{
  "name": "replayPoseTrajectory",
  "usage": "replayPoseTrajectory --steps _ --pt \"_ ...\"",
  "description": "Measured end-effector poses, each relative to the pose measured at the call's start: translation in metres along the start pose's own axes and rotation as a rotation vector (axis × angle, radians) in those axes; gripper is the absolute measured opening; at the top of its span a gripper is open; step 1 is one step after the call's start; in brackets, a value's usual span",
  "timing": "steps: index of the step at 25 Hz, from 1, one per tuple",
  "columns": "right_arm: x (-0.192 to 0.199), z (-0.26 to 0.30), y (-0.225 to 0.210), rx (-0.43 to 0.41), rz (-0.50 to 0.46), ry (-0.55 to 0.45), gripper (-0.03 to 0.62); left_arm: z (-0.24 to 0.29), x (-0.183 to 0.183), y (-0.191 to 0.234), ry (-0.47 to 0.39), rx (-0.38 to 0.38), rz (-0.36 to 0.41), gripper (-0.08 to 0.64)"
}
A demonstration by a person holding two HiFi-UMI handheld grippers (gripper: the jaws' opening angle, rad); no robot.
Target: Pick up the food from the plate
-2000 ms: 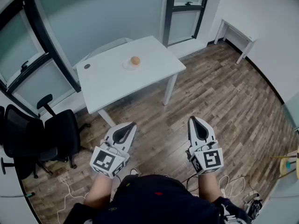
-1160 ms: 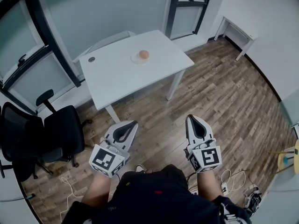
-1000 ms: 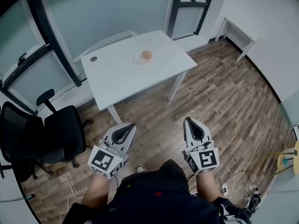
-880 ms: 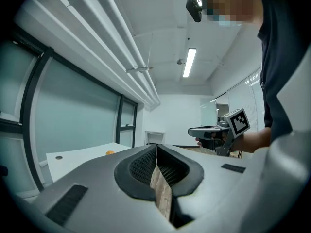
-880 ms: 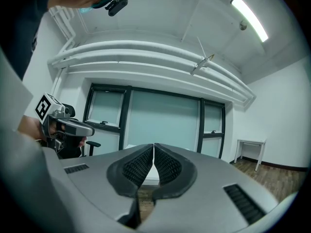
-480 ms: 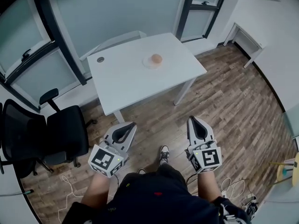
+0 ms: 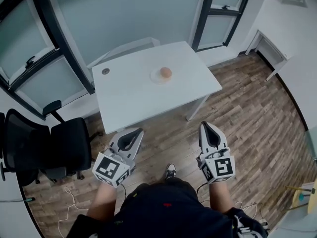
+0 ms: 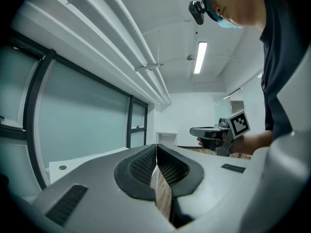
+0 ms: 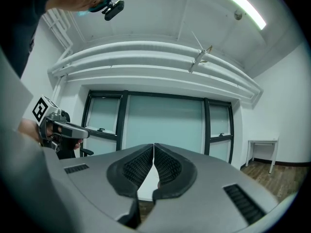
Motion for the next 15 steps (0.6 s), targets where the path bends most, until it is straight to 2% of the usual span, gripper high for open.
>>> replayPoseTrajectory --steps 4,8,11,15 --pt "0.002 0.016 -0.050 -0.022 0.003 -0.008 0.025 0.050 0.000 -0.011 0.004 -0.025 0.002 0.023" --pt "0.006 0.027 -0.103 0.025 0.020 -0.046 0.025 0.092 0.003 -0.017 0.017 -0.028 0.016 0.023" --pt "0.017 0.040 -0.132 0.034 0.039 -0.048 0.025 0.112 0.007 -0.013 0.016 -0.076 0.027 0.023" --pt "0.031 0.048 -0.159 0.020 0.060 -0.039 0.025 0.135 0.018 -0.014 0.028 -0.124 0.006 0.023"
Point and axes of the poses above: the fingertips, and each gripper's own axes: z forward along the fingers, y to its left, x out of its underside, the point moved 5 cm from there along -z, backward along the fingers, and after that the axes turned 10 degrees about -y, right-handed, at the moved point
